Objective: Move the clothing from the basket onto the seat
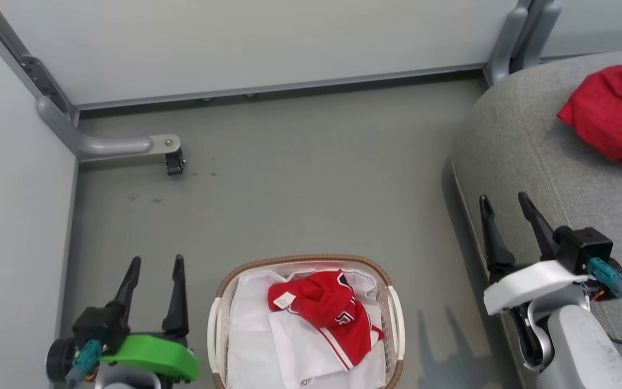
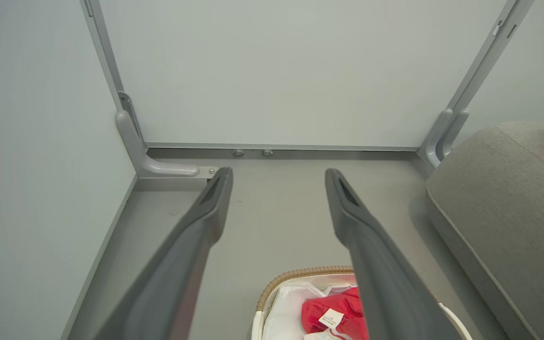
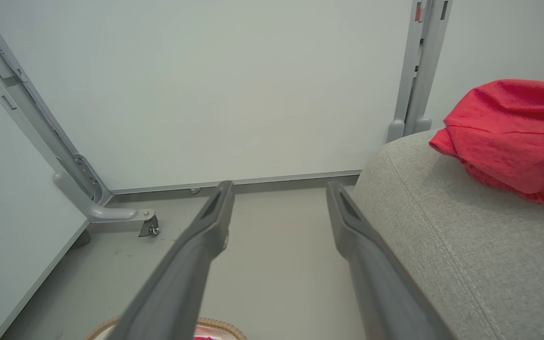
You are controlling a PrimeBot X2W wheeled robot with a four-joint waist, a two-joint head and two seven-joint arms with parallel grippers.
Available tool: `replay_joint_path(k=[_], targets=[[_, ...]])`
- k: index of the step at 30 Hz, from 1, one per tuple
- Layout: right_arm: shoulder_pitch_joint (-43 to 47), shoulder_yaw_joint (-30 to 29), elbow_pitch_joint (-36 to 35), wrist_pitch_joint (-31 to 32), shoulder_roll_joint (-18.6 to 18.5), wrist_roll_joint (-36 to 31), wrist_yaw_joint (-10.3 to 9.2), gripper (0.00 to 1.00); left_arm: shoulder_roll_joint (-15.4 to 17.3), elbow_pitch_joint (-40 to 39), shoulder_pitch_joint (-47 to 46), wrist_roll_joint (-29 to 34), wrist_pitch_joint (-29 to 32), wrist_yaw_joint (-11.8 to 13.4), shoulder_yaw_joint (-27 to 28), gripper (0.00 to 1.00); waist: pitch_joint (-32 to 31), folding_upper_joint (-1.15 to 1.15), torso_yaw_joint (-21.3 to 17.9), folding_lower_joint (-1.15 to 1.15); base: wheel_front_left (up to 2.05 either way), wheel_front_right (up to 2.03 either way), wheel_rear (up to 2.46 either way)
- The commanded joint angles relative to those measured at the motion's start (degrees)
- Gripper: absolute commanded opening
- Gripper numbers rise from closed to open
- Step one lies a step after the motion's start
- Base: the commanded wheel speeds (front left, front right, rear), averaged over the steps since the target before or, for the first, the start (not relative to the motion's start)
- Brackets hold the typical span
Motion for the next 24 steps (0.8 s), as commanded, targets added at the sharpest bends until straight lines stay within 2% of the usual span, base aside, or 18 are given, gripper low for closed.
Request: replay_joint_path(k=[1,6,24], targets=[[-1.1,0.3,-0.5,-0.3,-0.2,-0.3,-0.08,1.0,0.4,0.1,-2.0,-0.5,0.0,0.1,-1.0,1.0,2.5,0.0,-0.9,0.01,0.0,0.0,0.0],[-3.3,1.1,-1.8,-0.3,-0.2,0.7,-0.08,1.0,1.5,1.4,-5.3,-2.5,0.0,0.1,-6.0,1.0,7.3,0.0,-2.8,0.01,0.0,0.0,0.0],[-11.5,5.0,-8.6,-0.3,-0.2,3.2,-0.08,1.0,8.6,8.2,-18.7,-8.7,0.0,0.1,-22.8,1.0,24.8,0.0,-10.3,0.01,0.0,0.0,0.0]])
